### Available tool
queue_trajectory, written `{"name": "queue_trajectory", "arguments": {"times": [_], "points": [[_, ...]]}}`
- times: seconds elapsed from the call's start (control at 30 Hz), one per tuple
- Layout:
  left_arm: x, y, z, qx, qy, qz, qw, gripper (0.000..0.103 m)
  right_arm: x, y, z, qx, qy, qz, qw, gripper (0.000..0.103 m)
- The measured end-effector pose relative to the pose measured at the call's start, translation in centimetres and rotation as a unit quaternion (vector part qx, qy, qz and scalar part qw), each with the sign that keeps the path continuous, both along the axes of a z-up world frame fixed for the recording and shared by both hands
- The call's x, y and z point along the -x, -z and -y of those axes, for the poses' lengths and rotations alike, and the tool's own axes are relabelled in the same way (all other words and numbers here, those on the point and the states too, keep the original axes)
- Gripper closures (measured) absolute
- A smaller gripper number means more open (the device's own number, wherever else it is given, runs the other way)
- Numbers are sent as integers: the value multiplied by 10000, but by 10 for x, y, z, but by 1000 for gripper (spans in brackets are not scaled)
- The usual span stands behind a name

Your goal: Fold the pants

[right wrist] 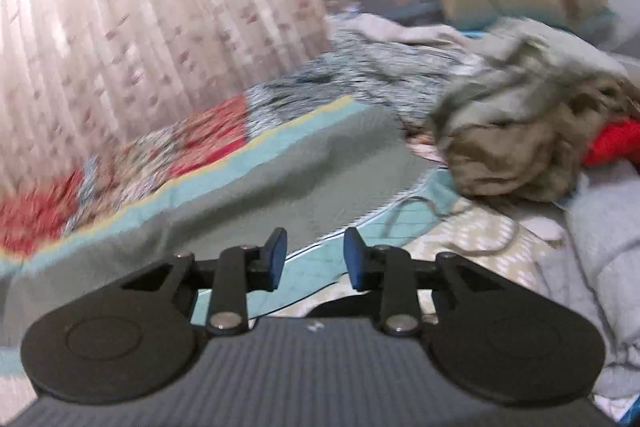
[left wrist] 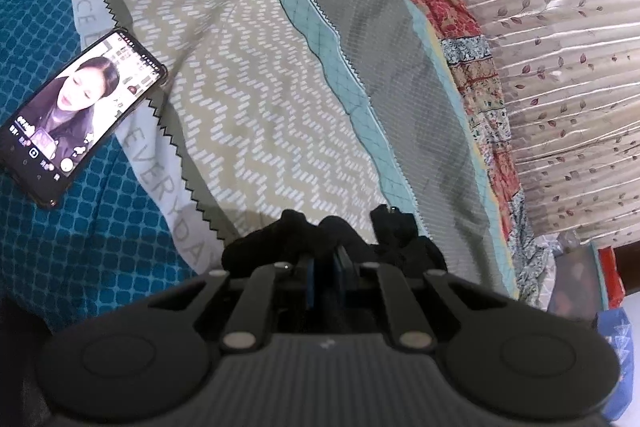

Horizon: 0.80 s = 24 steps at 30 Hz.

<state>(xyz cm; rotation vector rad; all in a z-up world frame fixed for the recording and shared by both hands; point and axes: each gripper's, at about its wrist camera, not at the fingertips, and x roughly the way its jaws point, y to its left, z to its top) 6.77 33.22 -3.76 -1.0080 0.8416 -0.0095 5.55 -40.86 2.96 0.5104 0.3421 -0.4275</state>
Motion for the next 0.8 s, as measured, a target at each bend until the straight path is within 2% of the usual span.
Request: {"name": "queue_trajectory", "arguments": {"times": [0.1, 0.23, 0.37, 0.4, 0.43, 0.47, 0.5, 0.53, 0.6, 0.7, 0.8], "points": [[-1, 6, -4, 66, -34, -87, 9999, 94, 19, 33, 21, -607, 485, -149, 9969, 68], [-4, 8, -6, 77, -59, -139, 9999, 94, 42, 73, 24, -1250, 638, -501, 9888, 66], [-5, 3, -2, -1, -49, -127, 9999, 94, 26, 105, 24, -1971, 700, -713, 9753, 60], [-4, 2, -2, -9, -53, -118, 9999, 94, 25, 99, 19, -2035, 722, -630, 9744, 60], [-3, 1, -1, -19, -59, -117, 9999, 94, 21, 98, 17, -2040, 660, -539, 9753, 64], [-3, -1, 0, -29, -61, -118, 9999, 94, 15, 94, 16, -2004, 594, -589, 9761, 74], [-2, -2, 0, -37, -60, -115, 9999, 94, 8, 89, 15, -1900, 558, -722, 9775, 90], [-1, -4, 0, -37, -52, -98, 9999, 94, 7, 80, 15, -1739, 607, -788, 9797, 91], [2, -8, 1, -57, -20, -63, 10000, 94, 20, 57, 15, -1427, 686, -426, 9865, 91], [9, -9, 7, -90, 141, -69, 9998, 94, 68, 9, 16, -782, 938, 158, 9924, 91], [20, 2, 17, -70, 430, -197, 9989, 94, 129, -11, 27, -456, 1241, 297, 9908, 91]]}}
